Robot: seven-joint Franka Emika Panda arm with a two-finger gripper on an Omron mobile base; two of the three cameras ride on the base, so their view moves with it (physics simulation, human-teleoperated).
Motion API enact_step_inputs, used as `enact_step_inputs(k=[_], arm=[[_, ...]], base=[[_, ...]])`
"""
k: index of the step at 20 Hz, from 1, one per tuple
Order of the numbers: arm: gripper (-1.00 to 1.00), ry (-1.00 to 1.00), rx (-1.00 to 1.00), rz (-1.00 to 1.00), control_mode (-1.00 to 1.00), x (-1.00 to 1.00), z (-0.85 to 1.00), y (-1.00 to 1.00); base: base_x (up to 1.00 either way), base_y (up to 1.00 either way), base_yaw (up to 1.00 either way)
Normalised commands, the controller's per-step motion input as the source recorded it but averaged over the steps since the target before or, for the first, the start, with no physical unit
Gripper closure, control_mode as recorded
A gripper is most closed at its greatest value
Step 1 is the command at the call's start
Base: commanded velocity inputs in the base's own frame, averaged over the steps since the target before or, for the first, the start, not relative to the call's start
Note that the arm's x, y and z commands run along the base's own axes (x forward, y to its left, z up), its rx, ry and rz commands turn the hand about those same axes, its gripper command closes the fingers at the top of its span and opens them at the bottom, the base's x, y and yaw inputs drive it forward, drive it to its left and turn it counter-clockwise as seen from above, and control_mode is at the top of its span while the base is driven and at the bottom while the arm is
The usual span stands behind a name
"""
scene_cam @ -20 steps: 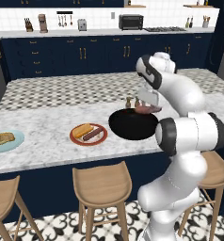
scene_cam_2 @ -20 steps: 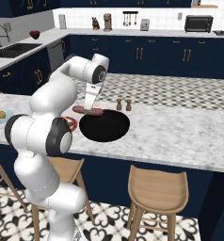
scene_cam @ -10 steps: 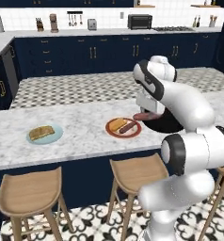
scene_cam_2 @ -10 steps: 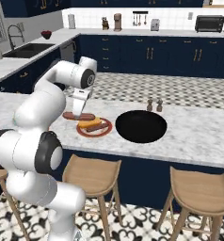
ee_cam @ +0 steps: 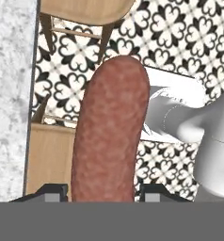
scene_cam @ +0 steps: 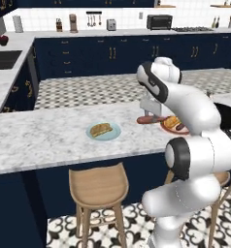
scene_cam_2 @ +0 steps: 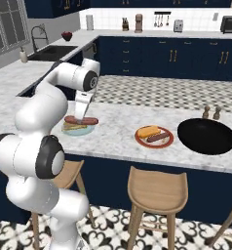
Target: Place one bun and one sausage from the bowl on each plate.
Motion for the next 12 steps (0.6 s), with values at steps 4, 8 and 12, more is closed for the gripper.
enact_step_inputs(k=[4,8,12], arm=[[1.0,0.0,0.0,0.0,1.0,0.0,0.0,0.0],[1.0,-0.04,-0.04,0.0,-1.0,0.22,-0.01,0.06],[1.0,-0.17,-0.16,0.0,-1.0,0.94,-0.48,0.03]], base=[[0.8,0.76,-0.03],[0.75,0.37,-0.02],[0.0,0.0,0.0]])
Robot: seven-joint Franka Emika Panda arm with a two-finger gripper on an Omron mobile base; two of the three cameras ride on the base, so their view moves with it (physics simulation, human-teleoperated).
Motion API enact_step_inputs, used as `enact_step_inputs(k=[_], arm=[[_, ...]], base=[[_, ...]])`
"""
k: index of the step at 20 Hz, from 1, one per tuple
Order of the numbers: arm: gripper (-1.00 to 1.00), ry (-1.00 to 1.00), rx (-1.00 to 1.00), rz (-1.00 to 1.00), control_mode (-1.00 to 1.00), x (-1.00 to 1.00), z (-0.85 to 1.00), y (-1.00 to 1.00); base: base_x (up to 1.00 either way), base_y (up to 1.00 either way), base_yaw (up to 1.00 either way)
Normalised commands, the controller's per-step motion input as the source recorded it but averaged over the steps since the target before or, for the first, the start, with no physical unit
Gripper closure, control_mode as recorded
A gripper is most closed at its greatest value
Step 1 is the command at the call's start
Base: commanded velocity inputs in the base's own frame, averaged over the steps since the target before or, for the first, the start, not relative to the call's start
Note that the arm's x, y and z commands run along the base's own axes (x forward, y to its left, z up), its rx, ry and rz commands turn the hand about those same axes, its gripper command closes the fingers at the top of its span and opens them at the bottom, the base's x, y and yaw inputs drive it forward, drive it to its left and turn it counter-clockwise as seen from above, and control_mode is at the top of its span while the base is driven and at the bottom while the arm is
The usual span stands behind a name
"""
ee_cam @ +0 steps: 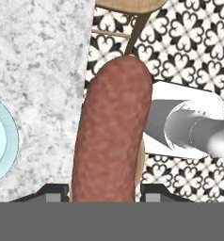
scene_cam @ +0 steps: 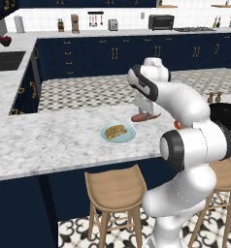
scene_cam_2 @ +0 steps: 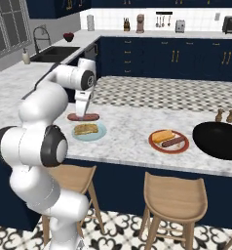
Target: Place one bun and one sausage from the bowl on each plate.
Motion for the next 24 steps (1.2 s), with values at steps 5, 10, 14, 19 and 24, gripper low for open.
enact_step_inputs(k=[5,10,14,19,24], arm=[[1.0,-0.14,-0.17,0.02,-1.0,0.88,-0.94,0.17],[1.0,-0.04,-0.05,0.04,-1.0,0.78,-0.82,0.26],[1.0,0.0,0.0,0.02,-1.0,0.71,-0.6,0.02],[1.0,-0.01,0.0,0.01,-1.0,0.31,-0.48,0.0],[1.0,-0.03,0.0,0.01,-1.0,0.24,-0.38,0.0]], base=[[0.0,0.0,0.0],[0.0,0.0,0.0],[0.0,0.0,0.0],[0.0,0.0,0.0],[0.0,0.0,0.0]])
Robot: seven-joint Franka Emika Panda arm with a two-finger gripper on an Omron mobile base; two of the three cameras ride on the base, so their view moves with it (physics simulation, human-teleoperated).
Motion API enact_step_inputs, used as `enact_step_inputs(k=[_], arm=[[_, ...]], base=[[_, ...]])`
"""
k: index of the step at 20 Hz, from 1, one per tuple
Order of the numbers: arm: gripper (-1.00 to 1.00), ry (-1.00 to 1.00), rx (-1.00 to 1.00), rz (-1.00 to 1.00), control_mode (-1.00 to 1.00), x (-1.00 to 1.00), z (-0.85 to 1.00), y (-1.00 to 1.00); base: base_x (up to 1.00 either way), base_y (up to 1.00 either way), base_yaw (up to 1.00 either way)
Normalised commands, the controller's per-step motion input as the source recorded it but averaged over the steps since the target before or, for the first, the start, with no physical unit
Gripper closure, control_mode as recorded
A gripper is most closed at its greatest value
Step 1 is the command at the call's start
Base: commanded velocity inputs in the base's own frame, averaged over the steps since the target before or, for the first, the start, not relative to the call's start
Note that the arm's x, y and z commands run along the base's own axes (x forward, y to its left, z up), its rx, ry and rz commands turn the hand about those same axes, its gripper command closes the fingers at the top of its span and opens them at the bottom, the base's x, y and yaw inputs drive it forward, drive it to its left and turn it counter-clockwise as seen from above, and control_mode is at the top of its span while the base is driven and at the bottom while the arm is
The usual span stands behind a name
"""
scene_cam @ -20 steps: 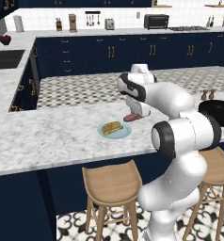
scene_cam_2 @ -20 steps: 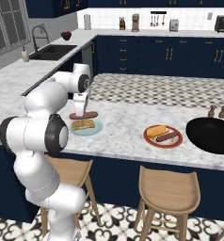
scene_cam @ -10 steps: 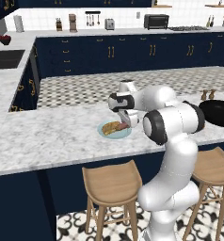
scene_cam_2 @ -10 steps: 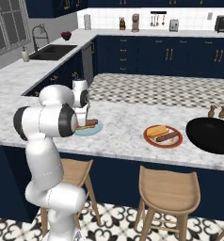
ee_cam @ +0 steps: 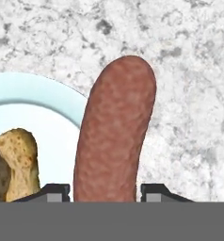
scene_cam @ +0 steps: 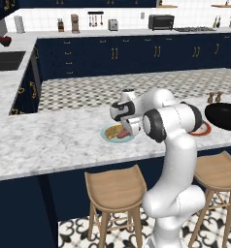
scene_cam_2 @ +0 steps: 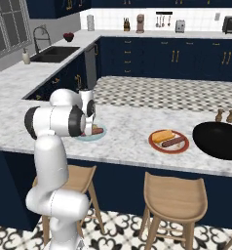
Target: Place one bun and one sausage from the bowl on each plate.
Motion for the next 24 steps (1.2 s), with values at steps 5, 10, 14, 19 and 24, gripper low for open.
enact_step_inputs(k=[5,10,14,19,24], arm=[[1.0,-0.02,0.0,0.01,-1.0,0.48,-0.27,0.0],[1.0,-0.01,0.0,0.02,-1.0,0.27,-0.26,0.08],[-1.0,-0.04,0.0,0.03,-1.0,0.03,-0.13,0.35],[-1.0,-0.17,0.0,0.02,-1.0,-0.47,0.0,0.08],[-1.0,-0.18,0.0,0.0,-1.0,-0.49,0.08,0.0]], base=[[0.0,0.0,0.0],[0.0,0.0,0.0],[0.0,0.0,0.0],[0.0,0.0,0.0],[0.0,0.0,0.0]])
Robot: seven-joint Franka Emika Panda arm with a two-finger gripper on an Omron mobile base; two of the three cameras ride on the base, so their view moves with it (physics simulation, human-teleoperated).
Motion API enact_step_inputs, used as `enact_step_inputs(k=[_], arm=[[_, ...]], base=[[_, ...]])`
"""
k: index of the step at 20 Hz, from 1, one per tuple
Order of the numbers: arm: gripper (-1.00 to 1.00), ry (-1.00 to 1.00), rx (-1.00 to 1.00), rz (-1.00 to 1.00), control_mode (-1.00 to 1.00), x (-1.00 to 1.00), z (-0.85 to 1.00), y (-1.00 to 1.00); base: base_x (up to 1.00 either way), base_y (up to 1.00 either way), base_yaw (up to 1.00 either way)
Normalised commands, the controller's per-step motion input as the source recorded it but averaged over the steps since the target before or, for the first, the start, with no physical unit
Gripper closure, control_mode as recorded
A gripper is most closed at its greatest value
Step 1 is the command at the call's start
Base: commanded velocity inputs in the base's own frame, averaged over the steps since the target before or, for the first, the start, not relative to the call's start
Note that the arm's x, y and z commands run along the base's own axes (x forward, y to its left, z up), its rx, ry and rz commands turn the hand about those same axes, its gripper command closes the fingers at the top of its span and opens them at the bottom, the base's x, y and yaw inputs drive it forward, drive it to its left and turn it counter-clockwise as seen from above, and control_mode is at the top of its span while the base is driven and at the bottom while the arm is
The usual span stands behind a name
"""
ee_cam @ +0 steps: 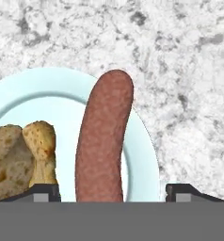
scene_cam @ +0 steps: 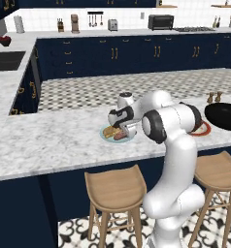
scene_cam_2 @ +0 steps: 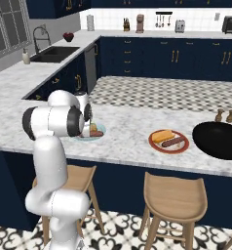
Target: Place one bun and one sausage from the bowl on each plate.
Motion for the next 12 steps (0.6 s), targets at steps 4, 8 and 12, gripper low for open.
enact_step_inputs(k=[4,8,12], arm=[[-1.0,-0.23,0.0,0.0,-1.0,-0.66,0.76,0.0],[-1.0,-0.22,0.01,0.0,-1.0,-0.77,1.0,-0.04],[-1.0,-0.04,0.03,-0.05,-1.0,-0.7,1.0,-0.23]], base=[[0.0,0.0,0.0],[0.0,0.0,0.0],[0.0,0.0,0.0]])
